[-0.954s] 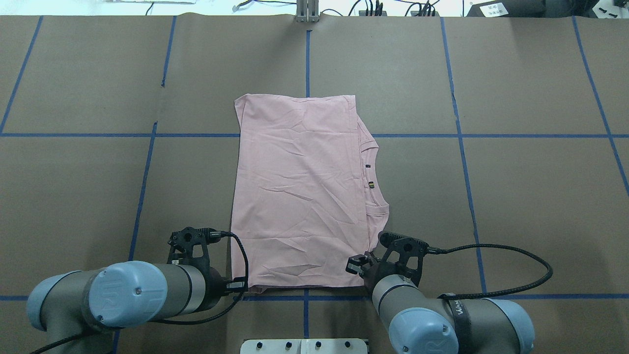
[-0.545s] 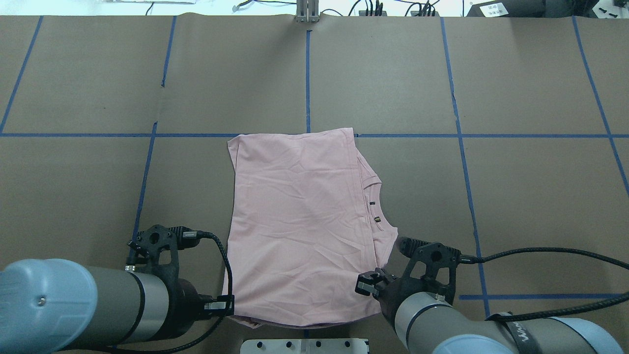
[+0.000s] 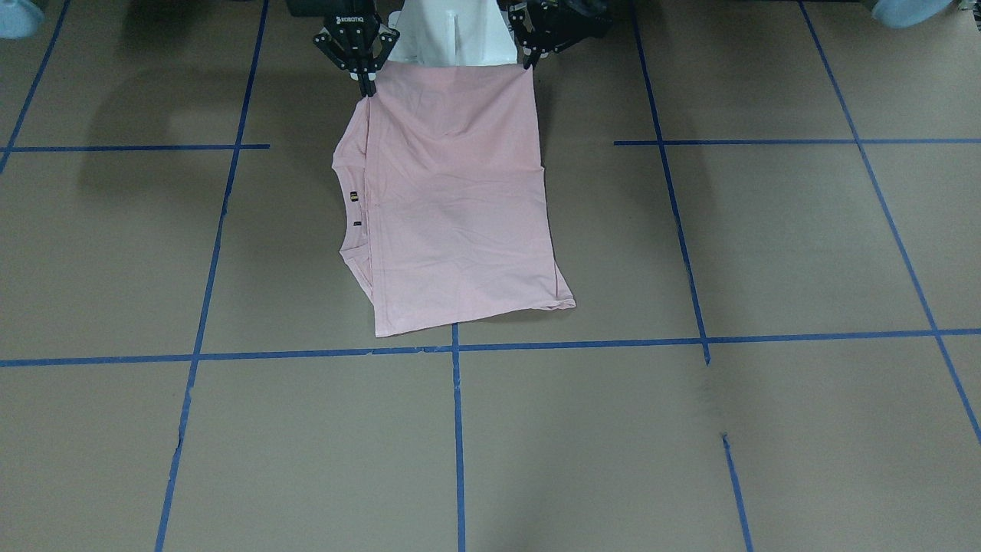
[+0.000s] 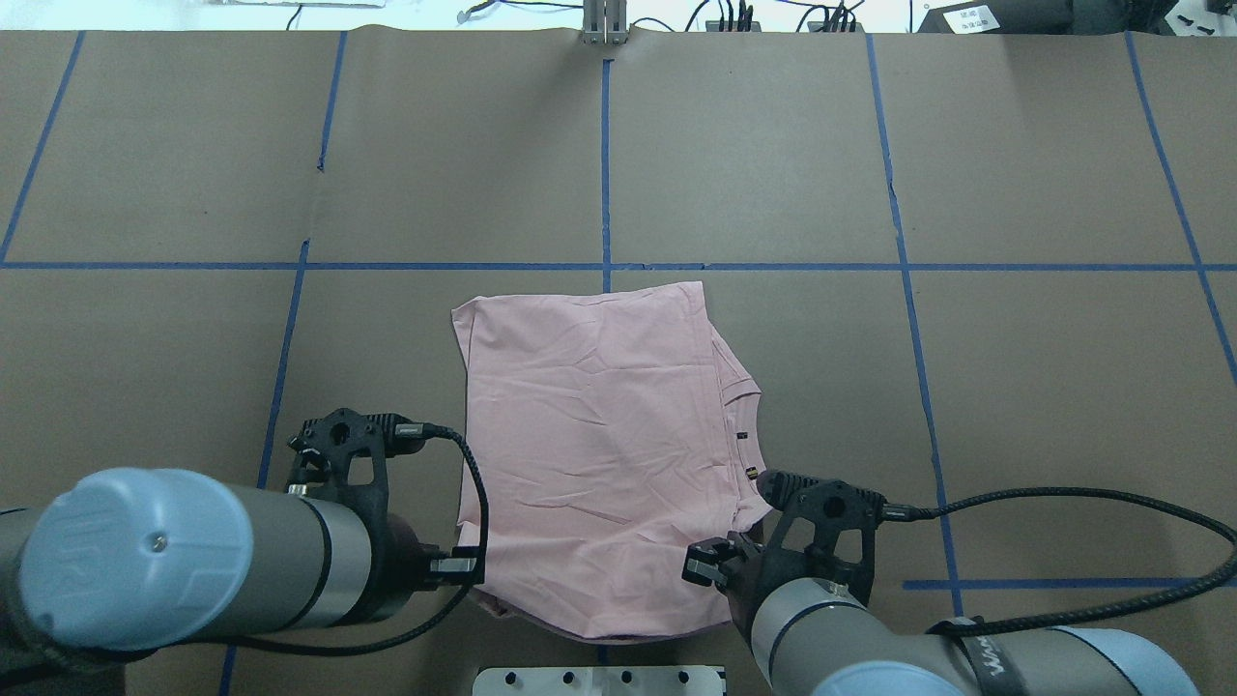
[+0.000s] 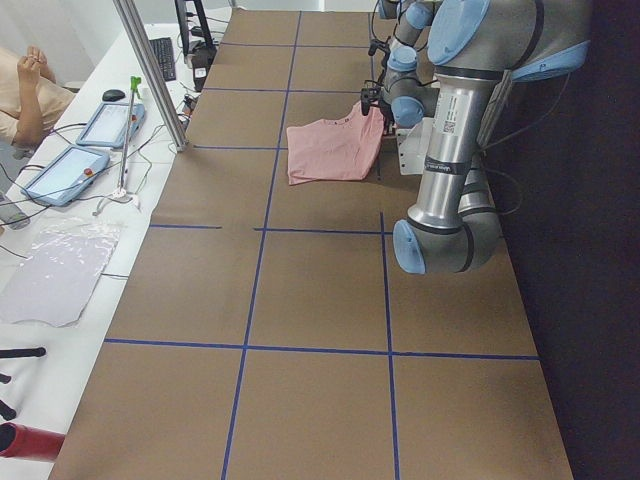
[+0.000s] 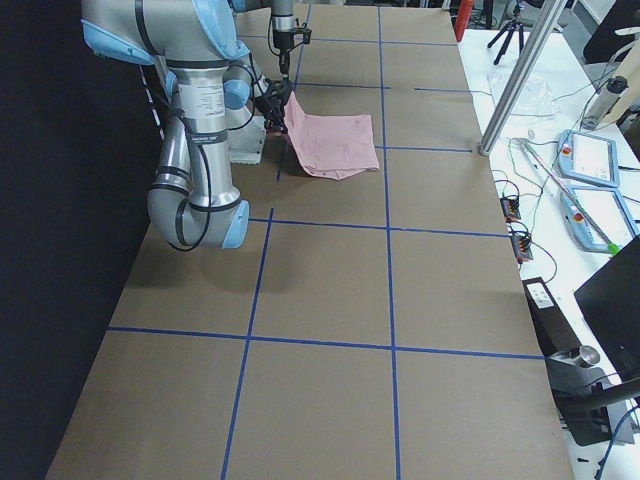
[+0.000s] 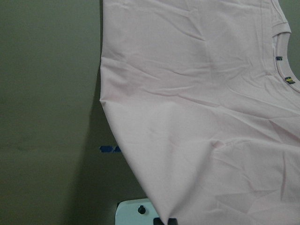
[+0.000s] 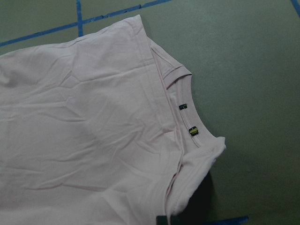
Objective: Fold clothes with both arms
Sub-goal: 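Lift the near edge with both grippers and fold it away from the robot, then release the shirt and raise both grippers away from it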
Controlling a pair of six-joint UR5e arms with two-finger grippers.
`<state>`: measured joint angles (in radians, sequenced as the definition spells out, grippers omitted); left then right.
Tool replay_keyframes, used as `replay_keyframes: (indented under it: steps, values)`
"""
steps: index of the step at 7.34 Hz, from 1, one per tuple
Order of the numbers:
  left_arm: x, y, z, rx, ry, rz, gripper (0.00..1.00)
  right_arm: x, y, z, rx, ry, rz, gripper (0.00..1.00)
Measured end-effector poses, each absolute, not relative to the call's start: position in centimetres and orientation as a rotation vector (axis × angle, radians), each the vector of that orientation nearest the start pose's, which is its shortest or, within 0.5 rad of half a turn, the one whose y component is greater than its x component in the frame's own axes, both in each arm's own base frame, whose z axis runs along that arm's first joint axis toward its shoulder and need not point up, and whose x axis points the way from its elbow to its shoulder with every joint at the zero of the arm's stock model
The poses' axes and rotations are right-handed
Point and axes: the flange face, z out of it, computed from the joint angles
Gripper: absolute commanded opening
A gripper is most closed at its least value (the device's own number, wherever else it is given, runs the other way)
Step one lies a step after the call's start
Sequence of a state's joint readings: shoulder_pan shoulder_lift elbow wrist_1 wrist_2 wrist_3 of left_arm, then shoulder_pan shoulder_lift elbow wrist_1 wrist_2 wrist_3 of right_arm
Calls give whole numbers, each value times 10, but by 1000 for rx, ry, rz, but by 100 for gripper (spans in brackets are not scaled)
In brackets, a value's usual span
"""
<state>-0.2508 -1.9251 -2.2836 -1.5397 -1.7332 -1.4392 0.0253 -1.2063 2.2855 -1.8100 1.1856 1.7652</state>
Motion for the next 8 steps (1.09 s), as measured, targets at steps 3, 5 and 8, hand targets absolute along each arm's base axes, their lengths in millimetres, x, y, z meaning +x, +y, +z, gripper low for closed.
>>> replay_keyframes:
  steps: [3,5,8]
  values:
    - [440,-303,187,160,983,-39,0,-491,-255,207,337,-779,434,0]
    - [440,-350,193,215,940,-61,0,-504,-303,209,353,-740,472,0]
    - [462,-435,232,281,888,-97,17,-540,-392,239,370,-728,486,60]
